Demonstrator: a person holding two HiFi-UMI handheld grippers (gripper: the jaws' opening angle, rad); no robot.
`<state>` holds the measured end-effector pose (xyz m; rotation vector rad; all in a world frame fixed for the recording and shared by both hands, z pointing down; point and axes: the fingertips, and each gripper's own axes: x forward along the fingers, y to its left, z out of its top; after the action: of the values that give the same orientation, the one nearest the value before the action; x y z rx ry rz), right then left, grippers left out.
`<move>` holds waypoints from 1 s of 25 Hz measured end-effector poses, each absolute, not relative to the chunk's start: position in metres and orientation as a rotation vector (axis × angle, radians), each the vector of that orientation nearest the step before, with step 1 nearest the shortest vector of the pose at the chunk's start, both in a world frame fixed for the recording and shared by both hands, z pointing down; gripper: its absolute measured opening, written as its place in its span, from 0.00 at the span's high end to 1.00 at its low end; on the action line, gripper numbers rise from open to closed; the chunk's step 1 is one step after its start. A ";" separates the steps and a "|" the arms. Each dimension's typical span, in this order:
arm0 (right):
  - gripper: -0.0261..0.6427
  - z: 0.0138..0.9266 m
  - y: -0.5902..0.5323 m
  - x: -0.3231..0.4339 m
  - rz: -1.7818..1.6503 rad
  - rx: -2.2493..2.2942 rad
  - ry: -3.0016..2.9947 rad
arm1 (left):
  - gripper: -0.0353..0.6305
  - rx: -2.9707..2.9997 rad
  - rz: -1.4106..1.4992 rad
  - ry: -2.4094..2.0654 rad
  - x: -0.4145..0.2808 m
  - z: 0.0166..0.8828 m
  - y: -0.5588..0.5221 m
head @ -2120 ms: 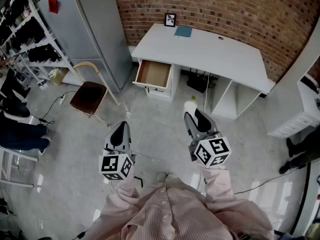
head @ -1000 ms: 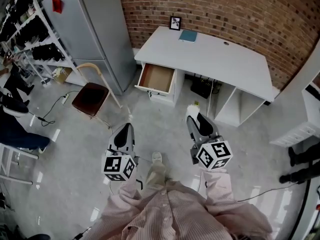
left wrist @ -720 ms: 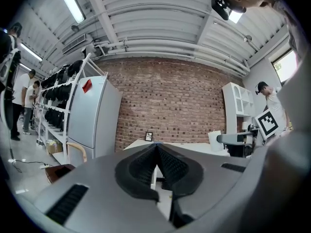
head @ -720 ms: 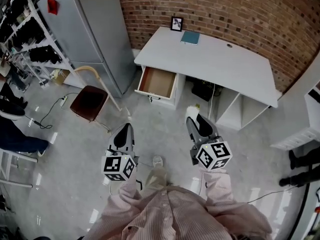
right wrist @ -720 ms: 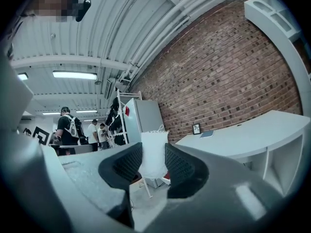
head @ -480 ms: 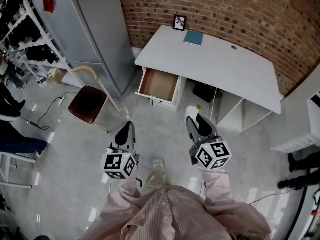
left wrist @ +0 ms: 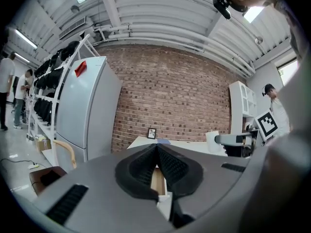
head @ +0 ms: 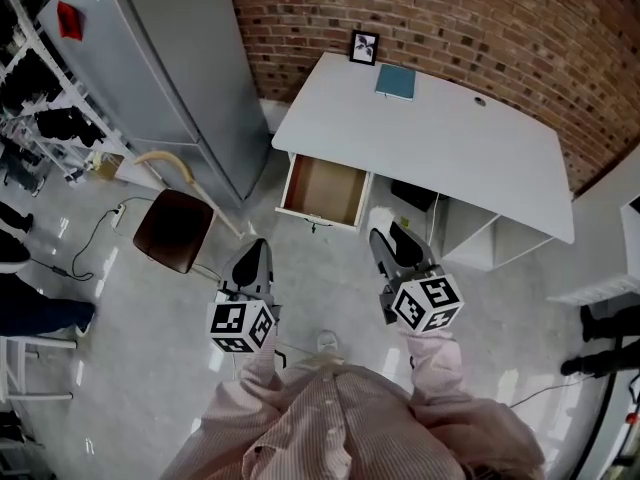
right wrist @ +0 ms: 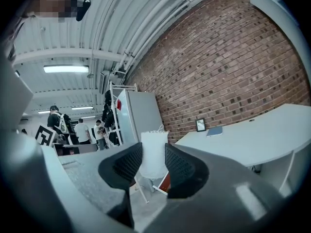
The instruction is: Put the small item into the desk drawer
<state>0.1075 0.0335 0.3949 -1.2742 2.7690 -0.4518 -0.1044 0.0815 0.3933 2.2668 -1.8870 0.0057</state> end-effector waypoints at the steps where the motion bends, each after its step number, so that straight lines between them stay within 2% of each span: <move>1: 0.74 0.396 0.025 0.103 -0.450 -1.283 2.771 | 0.95 2.272 0.008 -1.877 -0.108 0.395 0.072; 25: 0.74 0.463 -0.119 0.019 -0.524 -1.273 2.963 | 0.95 2.163 0.075 -1.725 -0.159 0.467 -0.069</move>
<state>0.0188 -0.1187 0.4631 -1.2727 2.9633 -0.5242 -0.1593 -0.0692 0.4670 2.1633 -1.7247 0.0751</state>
